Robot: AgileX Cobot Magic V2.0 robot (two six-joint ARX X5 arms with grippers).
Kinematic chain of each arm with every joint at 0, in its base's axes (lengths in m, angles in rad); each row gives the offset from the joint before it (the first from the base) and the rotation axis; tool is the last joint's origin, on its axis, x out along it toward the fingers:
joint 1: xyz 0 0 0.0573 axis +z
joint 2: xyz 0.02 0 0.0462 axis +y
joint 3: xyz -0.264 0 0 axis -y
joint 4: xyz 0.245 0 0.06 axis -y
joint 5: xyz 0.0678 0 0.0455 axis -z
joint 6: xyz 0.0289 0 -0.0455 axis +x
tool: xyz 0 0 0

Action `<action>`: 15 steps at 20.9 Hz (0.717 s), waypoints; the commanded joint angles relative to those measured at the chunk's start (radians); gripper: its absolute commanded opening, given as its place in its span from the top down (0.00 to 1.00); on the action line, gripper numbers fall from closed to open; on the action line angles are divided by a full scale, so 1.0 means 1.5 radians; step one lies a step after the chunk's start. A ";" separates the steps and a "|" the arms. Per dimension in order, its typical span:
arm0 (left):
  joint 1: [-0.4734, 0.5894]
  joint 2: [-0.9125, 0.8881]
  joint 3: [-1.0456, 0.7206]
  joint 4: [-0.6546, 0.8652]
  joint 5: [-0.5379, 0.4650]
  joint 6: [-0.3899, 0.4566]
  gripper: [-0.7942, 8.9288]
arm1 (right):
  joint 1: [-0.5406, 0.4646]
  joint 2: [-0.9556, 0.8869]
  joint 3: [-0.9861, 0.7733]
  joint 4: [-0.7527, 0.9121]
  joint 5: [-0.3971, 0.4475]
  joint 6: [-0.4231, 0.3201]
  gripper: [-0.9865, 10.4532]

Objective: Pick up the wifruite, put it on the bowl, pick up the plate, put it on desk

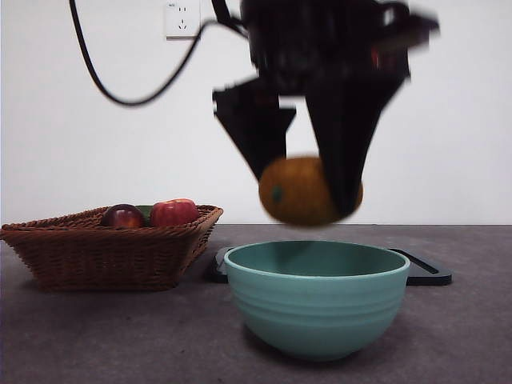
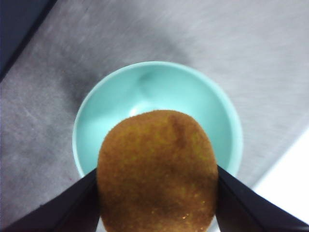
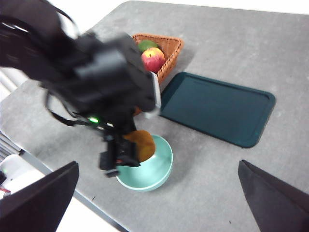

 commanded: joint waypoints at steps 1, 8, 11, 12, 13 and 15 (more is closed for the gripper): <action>-0.009 0.039 0.017 0.003 -0.004 -0.001 0.68 | 0.004 -0.002 0.014 0.003 -0.002 0.005 0.40; -0.011 0.106 0.017 0.017 -0.004 0.013 0.68 | 0.004 -0.002 0.014 0.004 -0.002 -0.006 0.40; -0.013 0.121 0.017 0.021 -0.004 0.013 0.68 | 0.004 -0.002 0.014 0.004 -0.002 -0.009 0.40; -0.014 0.124 0.017 0.021 -0.004 0.013 0.68 | 0.004 -0.002 0.014 0.004 -0.002 -0.009 0.40; -0.015 0.124 0.017 0.021 -0.004 0.017 0.68 | 0.004 -0.002 0.014 0.004 -0.002 -0.009 0.40; -0.016 0.124 0.017 0.024 -0.004 0.018 0.68 | 0.004 -0.002 0.014 0.004 -0.002 -0.009 0.40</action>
